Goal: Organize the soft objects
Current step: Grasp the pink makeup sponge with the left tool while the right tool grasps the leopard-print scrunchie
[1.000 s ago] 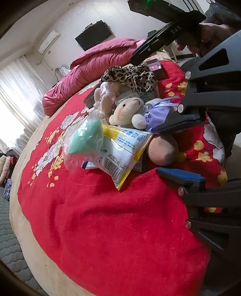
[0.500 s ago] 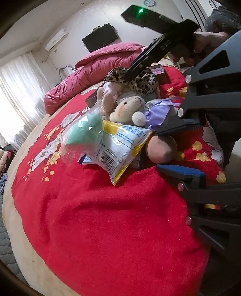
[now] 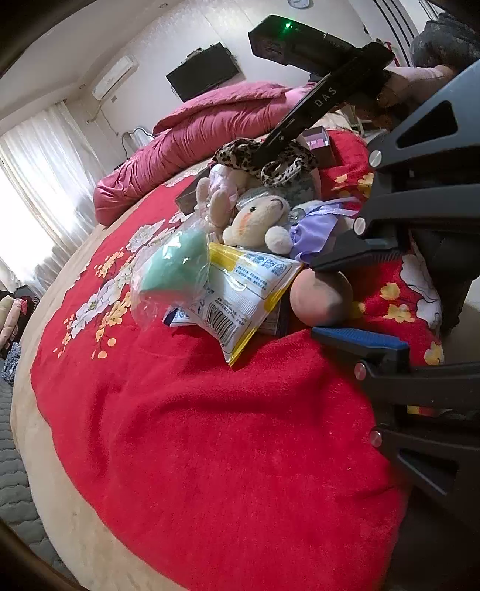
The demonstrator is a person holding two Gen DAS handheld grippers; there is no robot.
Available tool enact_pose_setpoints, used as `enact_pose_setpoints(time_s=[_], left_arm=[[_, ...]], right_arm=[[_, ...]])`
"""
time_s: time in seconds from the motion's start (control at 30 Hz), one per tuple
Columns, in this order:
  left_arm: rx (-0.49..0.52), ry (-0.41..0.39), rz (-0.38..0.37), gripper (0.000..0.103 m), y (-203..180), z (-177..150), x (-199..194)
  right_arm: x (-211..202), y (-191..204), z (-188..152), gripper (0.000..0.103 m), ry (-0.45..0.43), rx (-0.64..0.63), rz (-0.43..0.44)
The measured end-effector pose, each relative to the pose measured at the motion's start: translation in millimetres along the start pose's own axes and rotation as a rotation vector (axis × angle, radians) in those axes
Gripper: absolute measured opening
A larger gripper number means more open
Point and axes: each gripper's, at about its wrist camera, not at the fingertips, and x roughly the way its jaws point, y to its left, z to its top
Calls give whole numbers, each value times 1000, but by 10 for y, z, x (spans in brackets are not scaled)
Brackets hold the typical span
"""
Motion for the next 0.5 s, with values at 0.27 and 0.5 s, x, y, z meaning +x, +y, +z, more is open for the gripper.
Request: enact_pose_setpoints(time_s=[0.27, 0.5], left_arm=[[67, -44, 83, 30, -254, -68, -149], [135, -98, 135, 30, -522, -119, -288]], right_arm=[[-246, -104, -26, 18, -70, 22, 12], [-494, -160, -37, 18, -124, 35, 23]])
